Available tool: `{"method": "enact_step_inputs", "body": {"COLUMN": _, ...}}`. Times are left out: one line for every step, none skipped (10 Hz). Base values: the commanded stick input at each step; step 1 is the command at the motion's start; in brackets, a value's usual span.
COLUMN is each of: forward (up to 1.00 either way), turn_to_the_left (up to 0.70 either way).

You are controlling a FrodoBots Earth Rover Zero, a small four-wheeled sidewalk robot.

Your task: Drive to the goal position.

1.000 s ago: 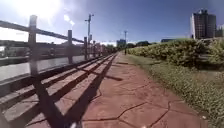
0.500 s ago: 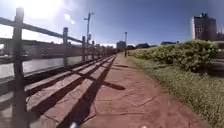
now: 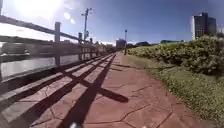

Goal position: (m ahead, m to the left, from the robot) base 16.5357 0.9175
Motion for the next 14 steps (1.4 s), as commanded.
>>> {"method": "enact_step_inputs", "body": {"forward": 0.85, "turn_to_the_left": 0.00}}
{"method": "enact_step_inputs", "body": {"forward": 0.85, "turn_to_the_left": 0.00}}
{"method": "enact_step_inputs", "body": {"forward": 0.85, "turn_to_the_left": -0.07}}
{"method": "enact_step_inputs", "body": {"forward": 0.85, "turn_to_the_left": -0.30}}
{"method": "enact_step_inputs", "body": {"forward": 0.85, "turn_to_the_left": -0.31}}
{"method": "enact_step_inputs", "body": {"forward": 0.85, "turn_to_the_left": -0.18}}
{"method": "enact_step_inputs", "body": {"forward": 0.85, "turn_to_the_left": 0.00}}
{"method": "enact_step_inputs", "body": {"forward": 0.85, "turn_to_the_left": 0.00}}
{"method": "enact_step_inputs", "body": {"forward": 0.85, "turn_to_the_left": 0.00}}
{"method": "enact_step_inputs", "body": {"forward": 0.85, "turn_to_the_left": 0.00}}
{"method": "enact_step_inputs", "body": {"forward": 0.85, "turn_to_the_left": 0.00}}
{"method": "enact_step_inputs", "body": {"forward": 0.85, "turn_to_the_left": 0.00}}
{"method": "enact_step_inputs", "body": {"forward": 0.85, "turn_to_the_left": 0.00}}
{"method": "enact_step_inputs", "body": {"forward": 0.85, "turn_to_the_left": 0.00}}
